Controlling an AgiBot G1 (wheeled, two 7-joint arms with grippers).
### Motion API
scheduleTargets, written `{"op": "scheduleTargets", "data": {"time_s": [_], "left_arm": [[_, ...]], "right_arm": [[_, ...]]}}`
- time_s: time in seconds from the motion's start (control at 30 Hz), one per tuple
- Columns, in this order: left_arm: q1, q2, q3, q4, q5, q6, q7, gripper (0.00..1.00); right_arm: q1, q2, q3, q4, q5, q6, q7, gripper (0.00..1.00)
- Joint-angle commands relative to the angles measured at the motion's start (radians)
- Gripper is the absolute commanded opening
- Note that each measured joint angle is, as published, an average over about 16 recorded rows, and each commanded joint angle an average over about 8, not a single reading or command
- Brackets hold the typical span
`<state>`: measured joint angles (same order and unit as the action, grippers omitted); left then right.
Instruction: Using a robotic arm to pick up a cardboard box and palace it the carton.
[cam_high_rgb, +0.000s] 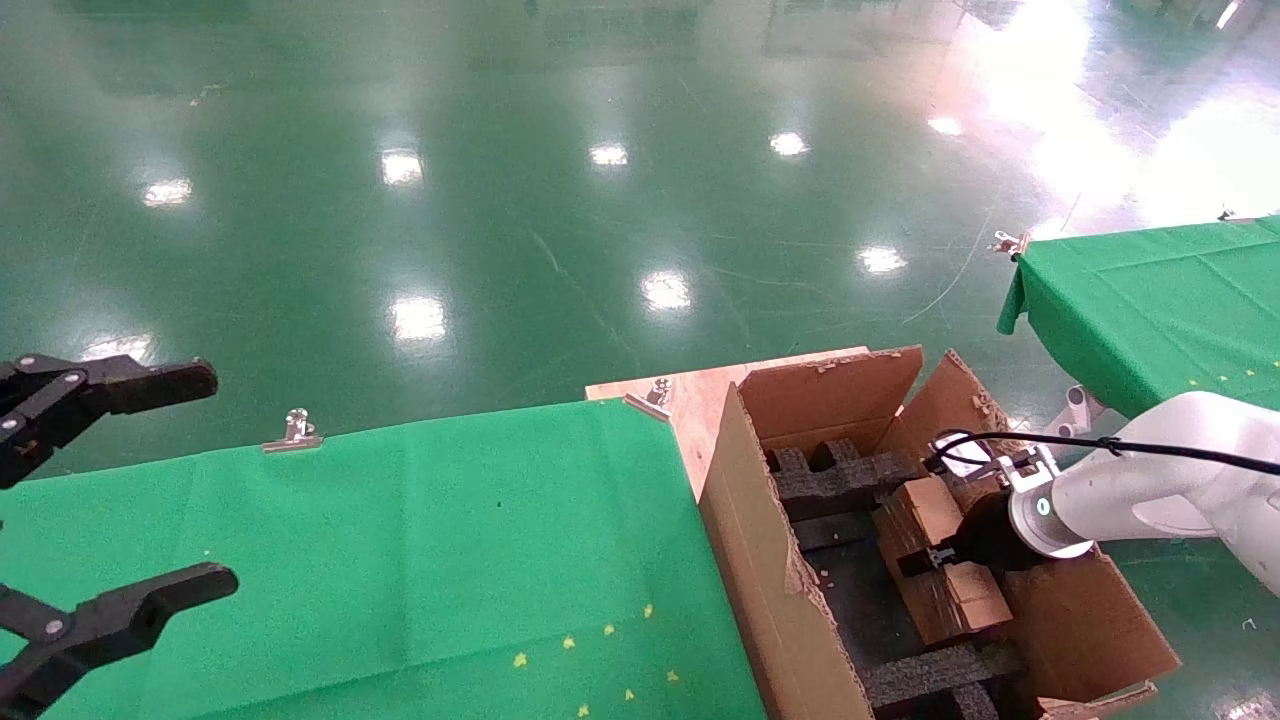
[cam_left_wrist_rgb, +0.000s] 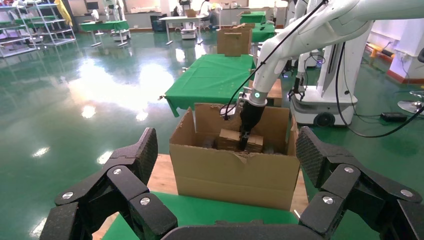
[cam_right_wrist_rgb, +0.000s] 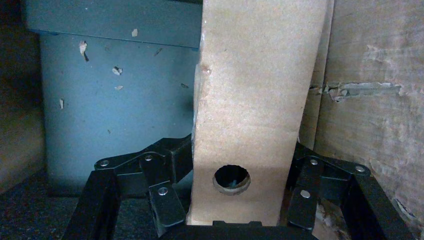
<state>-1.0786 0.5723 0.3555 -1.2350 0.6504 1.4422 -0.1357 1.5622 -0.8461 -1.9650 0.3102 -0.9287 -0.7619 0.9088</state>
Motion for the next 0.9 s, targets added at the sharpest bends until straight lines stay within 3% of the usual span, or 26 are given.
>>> {"op": "scheduleTargets", "data": {"time_s": [0.03, 0.9], "left_arm": [[0.000, 0.000, 0.000, 0.000, 0.000, 0.000, 0.000, 1.00], [0.000, 0.000, 0.000, 0.000, 0.000, 0.000, 0.000, 1.00]], "right_arm": [[-0.001, -0.001, 0.001, -0.002, 0.001, 0.000, -0.001, 1.00], [0.079, 0.048, -0.010, 0.062, -0.024, -0.002, 0.014, 1.00]]}}
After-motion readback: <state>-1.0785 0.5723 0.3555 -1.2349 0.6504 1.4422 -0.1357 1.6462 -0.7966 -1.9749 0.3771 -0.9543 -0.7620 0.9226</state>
